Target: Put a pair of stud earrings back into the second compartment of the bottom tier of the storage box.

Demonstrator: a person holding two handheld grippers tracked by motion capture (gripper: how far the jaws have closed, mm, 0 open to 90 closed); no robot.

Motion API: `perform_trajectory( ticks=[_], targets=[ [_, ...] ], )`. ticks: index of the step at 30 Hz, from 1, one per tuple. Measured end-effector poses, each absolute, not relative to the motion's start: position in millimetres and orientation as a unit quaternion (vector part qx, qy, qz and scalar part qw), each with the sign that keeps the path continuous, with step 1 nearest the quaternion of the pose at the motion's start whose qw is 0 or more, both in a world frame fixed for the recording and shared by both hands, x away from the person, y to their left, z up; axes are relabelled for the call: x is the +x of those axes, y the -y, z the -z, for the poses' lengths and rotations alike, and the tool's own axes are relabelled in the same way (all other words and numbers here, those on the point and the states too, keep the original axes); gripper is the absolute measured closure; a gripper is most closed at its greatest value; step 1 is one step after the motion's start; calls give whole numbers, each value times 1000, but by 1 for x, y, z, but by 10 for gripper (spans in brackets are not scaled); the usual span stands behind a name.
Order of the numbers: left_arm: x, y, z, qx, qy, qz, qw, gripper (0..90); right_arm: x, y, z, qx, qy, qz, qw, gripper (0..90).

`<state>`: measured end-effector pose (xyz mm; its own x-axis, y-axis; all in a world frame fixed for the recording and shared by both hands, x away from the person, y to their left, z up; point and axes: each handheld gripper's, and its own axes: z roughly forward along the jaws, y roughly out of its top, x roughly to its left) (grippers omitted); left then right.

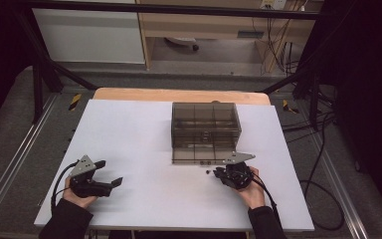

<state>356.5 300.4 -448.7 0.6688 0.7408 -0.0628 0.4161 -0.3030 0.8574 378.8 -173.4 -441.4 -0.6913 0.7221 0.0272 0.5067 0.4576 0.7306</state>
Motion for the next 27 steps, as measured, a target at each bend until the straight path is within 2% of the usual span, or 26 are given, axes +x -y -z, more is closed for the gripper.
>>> perform_trajectory(
  ticks=[27],
  targets=[
    [357, -301, 449, 788, -368, -176, 461, 42, 380, 175, 420, 366, -830, -390, 162, 803]
  ],
)
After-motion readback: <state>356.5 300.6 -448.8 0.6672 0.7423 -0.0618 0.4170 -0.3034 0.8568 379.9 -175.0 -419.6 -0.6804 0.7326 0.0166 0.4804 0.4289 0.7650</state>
